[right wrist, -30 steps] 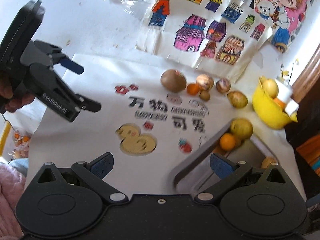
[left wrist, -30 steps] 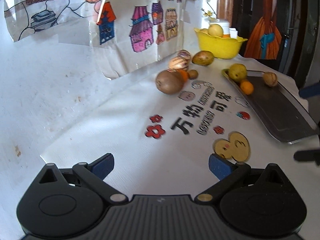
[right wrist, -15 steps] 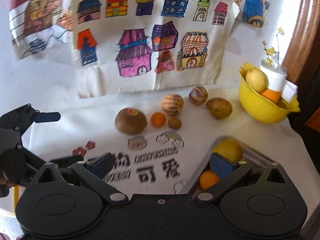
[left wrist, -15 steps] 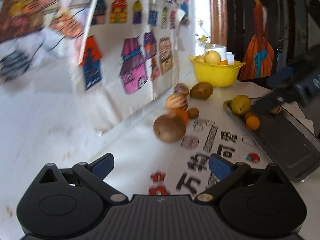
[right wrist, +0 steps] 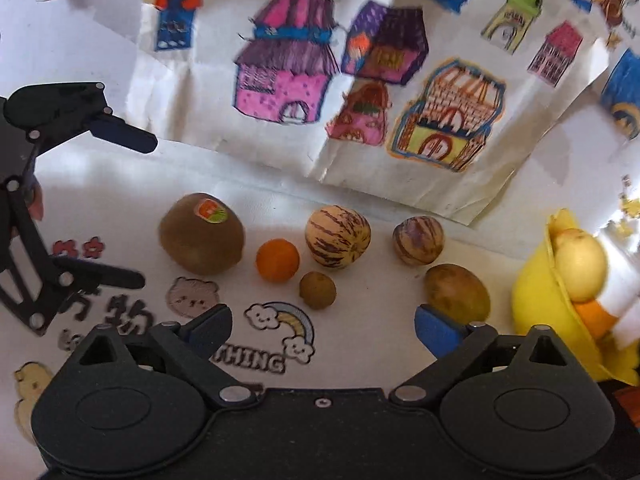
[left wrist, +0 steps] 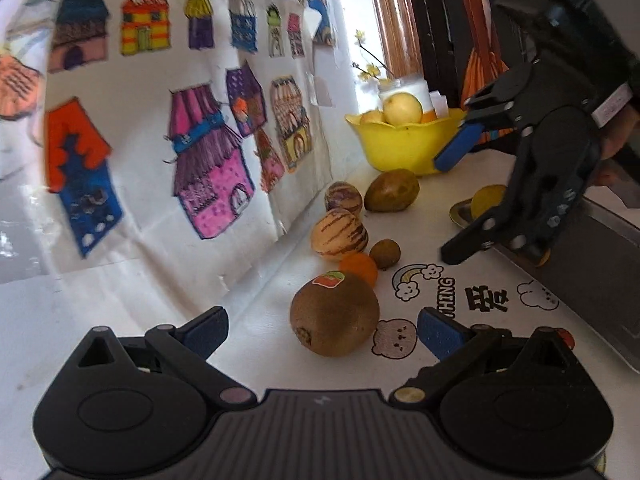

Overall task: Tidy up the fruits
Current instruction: 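Close the left gripper on the kiwi while the right gripper closes on a small brown fruit, then carry the kiwi with the left tool while the right tool carries the brown fruit to the tray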

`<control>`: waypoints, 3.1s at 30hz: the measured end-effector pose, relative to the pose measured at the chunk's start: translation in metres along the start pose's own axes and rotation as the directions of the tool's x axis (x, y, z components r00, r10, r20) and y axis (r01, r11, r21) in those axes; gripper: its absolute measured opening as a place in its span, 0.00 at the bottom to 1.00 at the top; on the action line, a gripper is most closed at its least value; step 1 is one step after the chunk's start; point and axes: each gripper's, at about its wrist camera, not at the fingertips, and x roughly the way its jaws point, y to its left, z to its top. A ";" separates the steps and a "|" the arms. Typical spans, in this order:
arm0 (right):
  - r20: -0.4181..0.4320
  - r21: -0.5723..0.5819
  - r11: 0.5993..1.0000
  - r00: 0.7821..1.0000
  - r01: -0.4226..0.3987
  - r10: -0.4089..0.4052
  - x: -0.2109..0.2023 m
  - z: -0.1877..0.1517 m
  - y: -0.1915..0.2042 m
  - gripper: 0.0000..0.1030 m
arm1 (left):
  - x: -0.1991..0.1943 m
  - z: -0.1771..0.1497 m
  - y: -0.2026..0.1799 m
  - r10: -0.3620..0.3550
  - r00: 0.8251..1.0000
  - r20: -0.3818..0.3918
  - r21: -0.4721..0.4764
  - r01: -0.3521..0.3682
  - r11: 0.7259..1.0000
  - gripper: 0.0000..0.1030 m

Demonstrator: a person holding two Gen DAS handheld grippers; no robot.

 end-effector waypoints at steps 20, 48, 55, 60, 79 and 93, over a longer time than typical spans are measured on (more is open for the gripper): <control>-0.018 -0.024 0.991 0.991 -0.134 0.133 0.054 0.007 -0.027 0.60 | 0.062 0.006 0.018 -0.124 0.986 -0.107 -0.016 0.123 0.992 0.81; 0.011 0.029 0.996 0.996 -0.088 0.088 0.029 -0.011 0.009 0.27 | 0.043 0.002 0.027 -0.132 0.981 -0.145 -0.312 0.082 0.947 0.60; 0.071 0.132 0.990 0.997 -0.049 0.040 -0.012 -0.029 0.023 0.27 | 0.022 0.007 0.018 -0.110 0.984 -0.143 -0.353 0.053 0.934 0.60; 0.103 0.193 0.981 0.995 -0.025 0.005 -0.055 -0.051 0.030 0.27 | 0.007 0.014 0.004 -0.130 0.986 -0.108 -0.393 0.078 0.916 0.60; 0.125 0.396 0.905 0.967 0.157 -0.223 -0.149 -0.175 0.022 0.27 | -0.008 0.034 -0.122 -0.221 0.975 -0.037 -0.376 0.191 0.906 0.60; 0.088 0.540 0.816 0.950 0.206 -0.299 -0.124 -0.227 -0.022 0.27 | 0.021 0.035 -0.168 -0.197 0.974 -0.109 -0.342 0.149 0.928 0.60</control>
